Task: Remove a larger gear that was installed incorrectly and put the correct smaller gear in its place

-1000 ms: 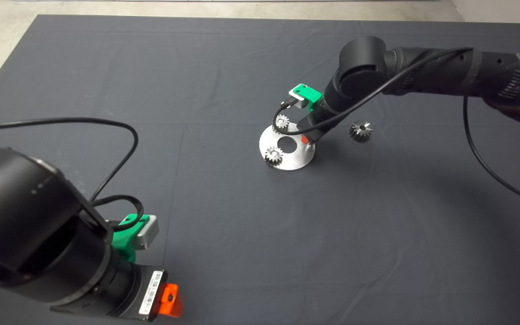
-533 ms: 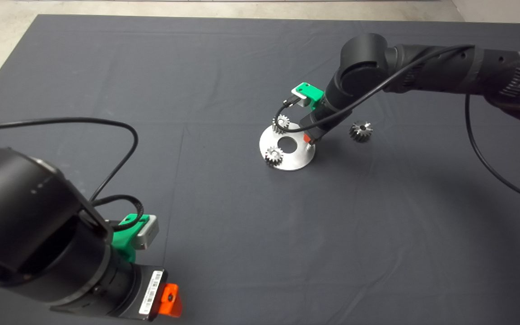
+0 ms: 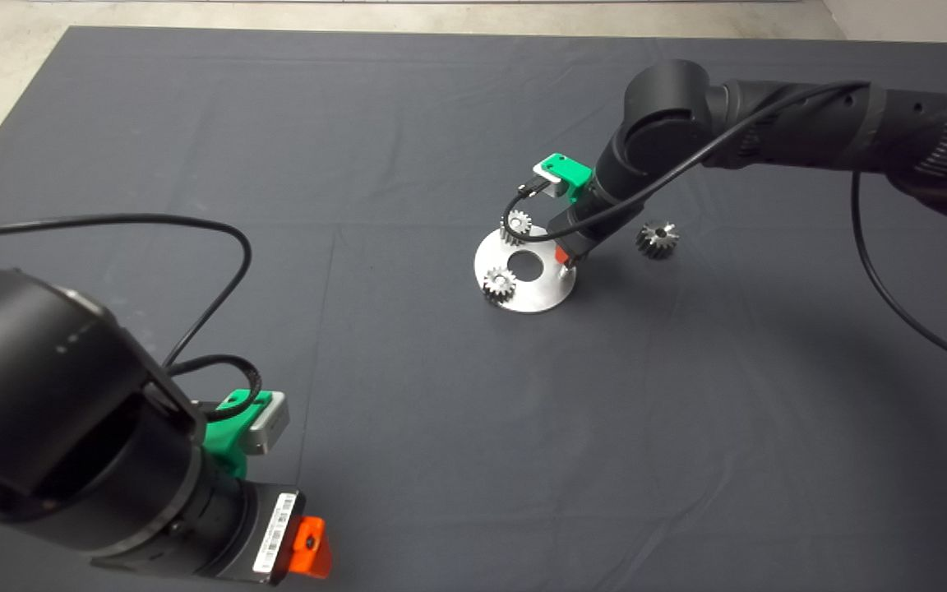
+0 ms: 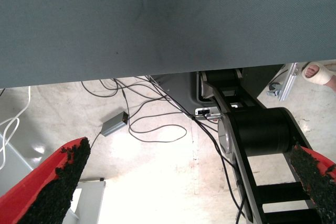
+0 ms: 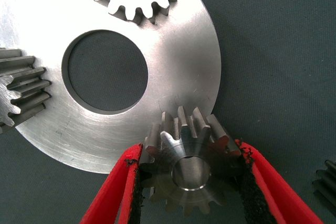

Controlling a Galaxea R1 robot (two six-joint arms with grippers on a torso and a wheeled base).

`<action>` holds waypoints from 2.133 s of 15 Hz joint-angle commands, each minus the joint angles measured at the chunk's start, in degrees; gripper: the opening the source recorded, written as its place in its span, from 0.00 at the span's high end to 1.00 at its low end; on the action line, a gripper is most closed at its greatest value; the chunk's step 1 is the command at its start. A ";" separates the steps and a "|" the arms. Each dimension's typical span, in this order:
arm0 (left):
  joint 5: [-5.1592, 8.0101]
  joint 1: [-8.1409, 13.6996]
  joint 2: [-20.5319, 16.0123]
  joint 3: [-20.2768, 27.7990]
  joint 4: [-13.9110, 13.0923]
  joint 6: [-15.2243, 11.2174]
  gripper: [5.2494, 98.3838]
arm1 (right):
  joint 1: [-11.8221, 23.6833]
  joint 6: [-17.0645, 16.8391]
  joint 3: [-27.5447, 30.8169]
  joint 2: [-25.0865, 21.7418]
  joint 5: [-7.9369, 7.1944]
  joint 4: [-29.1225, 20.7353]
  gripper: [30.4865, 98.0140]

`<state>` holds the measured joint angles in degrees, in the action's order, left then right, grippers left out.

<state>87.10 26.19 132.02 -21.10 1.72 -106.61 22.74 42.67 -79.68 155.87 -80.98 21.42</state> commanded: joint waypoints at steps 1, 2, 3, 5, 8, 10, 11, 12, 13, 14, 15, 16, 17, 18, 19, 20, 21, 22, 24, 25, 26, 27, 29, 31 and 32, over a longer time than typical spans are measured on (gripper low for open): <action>0.17 0.27 -0.22 0.99 -1.10 -0.24 0.00 | 1.00 -0.30 0.59 -0.34 -1.20 -3.23 0.85; 0.17 0.27 -0.22 0.99 -1.10 -0.18 0.00 | 1.00 -0.30 0.59 -0.34 -1.12 -3.23 0.85; 0.17 0.27 -0.22 0.97 -1.10 -0.24 0.00 | 1.03 -0.30 0.59 -0.34 -1.11 -3.23 0.85; 0.17 0.27 -0.22 0.99 -1.10 -0.26 0.00 | 1.09 -0.14 1.12 -0.69 -0.84 -3.23 0.85; 0.17 0.27 -0.15 0.99 -1.10 -0.18 0.00 | 1.09 -0.04 2.80 -0.78 -0.49 -3.23 0.85; 0.17 0.27 -0.14 0.99 -1.10 -0.18 0.00 | 1.09 -0.04 3.40 -0.87 -0.40 -3.26 0.85; 0.17 0.27 -0.14 0.99 -1.10 -0.18 0.00 | 1.09 -0.04 3.49 -0.78 -0.40 -3.31 0.85; 0.17 0.27 -0.15 0.99 -1.10 -0.18 0.00 | 1.09 -0.04 3.49 -0.78 -0.40 -3.23 0.85; 0.17 0.27 -0.14 0.99 -1.10 -0.18 0.00 | 1.09 -0.04 3.49 -0.78 -0.40 -3.23 0.85; 0.17 0.27 -0.14 0.99 -1.10 -0.18 0.00 | 1.07 -0.04 3.42 -0.69 -0.40 -3.23 0.85; 0.17 0.27 -0.14 0.99 -1.10 -0.18 0.00 | 1.00 -0.04 3.40 -0.69 -0.40 -3.23 0.85; 0.17 0.27 -0.14 0.99 -1.10 -0.27 0.00 | 1.00 -0.04 3.40 -0.60 -0.40 -3.23 0.85; 0.17 0.27 -0.14 0.99 -1.10 -0.27 0.00 | 0.91 -0.21 3.38 -0.58 -0.32 -3.14 0.85; 0.17 0.27 -0.14 0.99 -1.10 -0.27 0.00 | 0.91 -0.30 3.32 -0.36 -0.32 -3.14 0.85; 0.17 0.27 -0.14 0.99 -1.10 -0.27 0.00 | 0.91 -0.30 3.06 -0.25 -0.19 -3.05 0.85; 0.17 0.27 -0.14 0.99 -1.10 -0.27 0.00 | 0.91 -0.30 2.96 -0.16 0.59 -2.97 0.85; 0.17 0.27 -0.14 0.99 -1.10 -0.27 0.00 | 0.91 -0.30 2.96 -0.16 1.92 -2.96 0.85; 0.17 0.27 -0.14 0.99 -1.10 -0.27 0.00 | 0.91 -0.30 2.92 -0.16 3.11 -2.96 0.85; 0.17 0.27 -0.14 0.99 -1.10 -0.27 0.00 | 1.00 -0.31 2.88 -0.16 3.64 -2.96 0.85; 0.17 0.27 -0.14 0.99 -1.10 -0.27 0.00 | 1.17 -0.30 2.93 -0.16 3.73 -2.96 0.85; 0.17 0.27 -0.14 0.99 -1.10 -0.27 0.00 | 1.26 -0.30 2.88 -0.25 3.75 -2.96 0.85; 0.17 0.27 -0.14 0.99 -1.10 -0.26 0.00 | 1.26 -0.30 2.88 -0.25 3.90 -2.96 0.85; 0.17 0.27 -0.14 0.99 -1.10 -0.18 0.00 | 1.35 -0.39 2.88 -0.17 3.81 -2.96 0.85; 0.17 0.27 -0.14 0.99 -1.10 -0.18 0.00 | 1.35 -0.39 2.96 -0.25 3.55 -2.90 0.85; 0.17 0.27 -0.14 0.99 -1.10 -0.18 0.00 | 1.35 -0.39 2.96 -0.25 3.38 -2.87 0.85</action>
<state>87.10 26.19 132.02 -21.10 1.71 -106.61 22.41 42.47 -76.90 155.43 -77.51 19.70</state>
